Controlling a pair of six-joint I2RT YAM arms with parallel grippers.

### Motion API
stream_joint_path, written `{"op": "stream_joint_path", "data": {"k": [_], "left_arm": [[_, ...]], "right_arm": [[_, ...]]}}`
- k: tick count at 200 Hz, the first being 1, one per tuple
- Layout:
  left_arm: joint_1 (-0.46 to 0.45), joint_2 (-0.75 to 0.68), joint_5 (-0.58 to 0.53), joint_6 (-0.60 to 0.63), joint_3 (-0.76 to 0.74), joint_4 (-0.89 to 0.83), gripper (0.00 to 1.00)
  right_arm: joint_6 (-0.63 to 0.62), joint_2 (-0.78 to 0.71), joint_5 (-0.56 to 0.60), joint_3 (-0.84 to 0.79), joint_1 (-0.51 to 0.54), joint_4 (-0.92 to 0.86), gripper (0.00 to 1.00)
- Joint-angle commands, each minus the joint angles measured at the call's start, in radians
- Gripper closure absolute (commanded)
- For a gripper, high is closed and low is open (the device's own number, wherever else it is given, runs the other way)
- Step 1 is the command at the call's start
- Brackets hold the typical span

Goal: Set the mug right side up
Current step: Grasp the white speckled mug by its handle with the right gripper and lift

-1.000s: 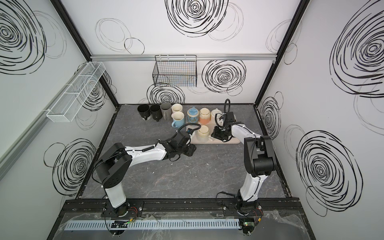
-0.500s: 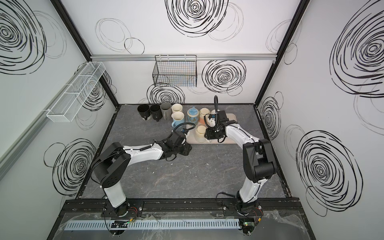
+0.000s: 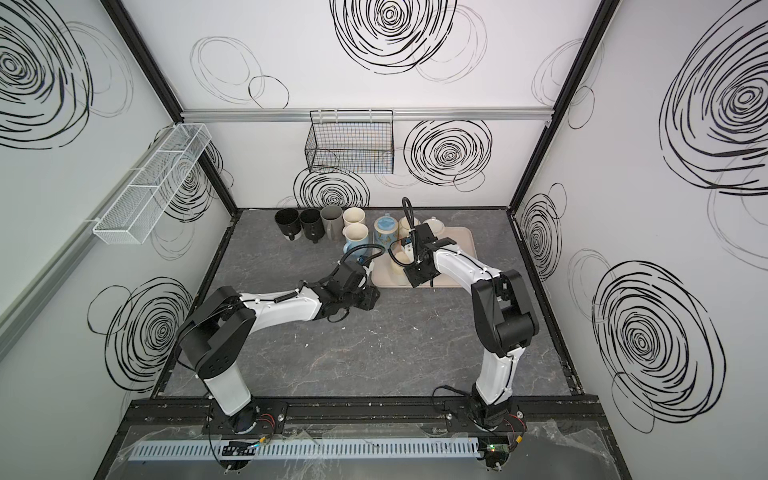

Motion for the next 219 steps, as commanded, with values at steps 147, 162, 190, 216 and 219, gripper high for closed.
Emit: {"op": "stream_joint_path", "data": {"k": [147,162,190,216,219], "left_arm": [[0.057,-0.168,0.015,-0.049,-0.097,0.040,0.49],[0.067,-0.180,0.024,-0.063,-0.099,0.058,0.49],[0.081,-0.210,0.040,-0.113,-0.135,0.128,0.49],[0.097,-0.229,0.077,-0.170,-0.185,0.209,0.49],[0.098,-0.230,0.082,-0.174,-0.190,0.216,0.49]], "right_arm": [[0.065,-0.044,0.069,0.006,0.062,0.131,1.00],[0.119,-0.097,0.012,-0.044,0.059,0.207,1.00],[0.239,-0.164,-0.069,-0.126,0.054,0.336,1.00],[0.345,-0.208,-0.138,-0.192,0.036,0.441,1.00],[0.356,-0.211,-0.149,-0.202,0.031,0.453,1.00]]}}
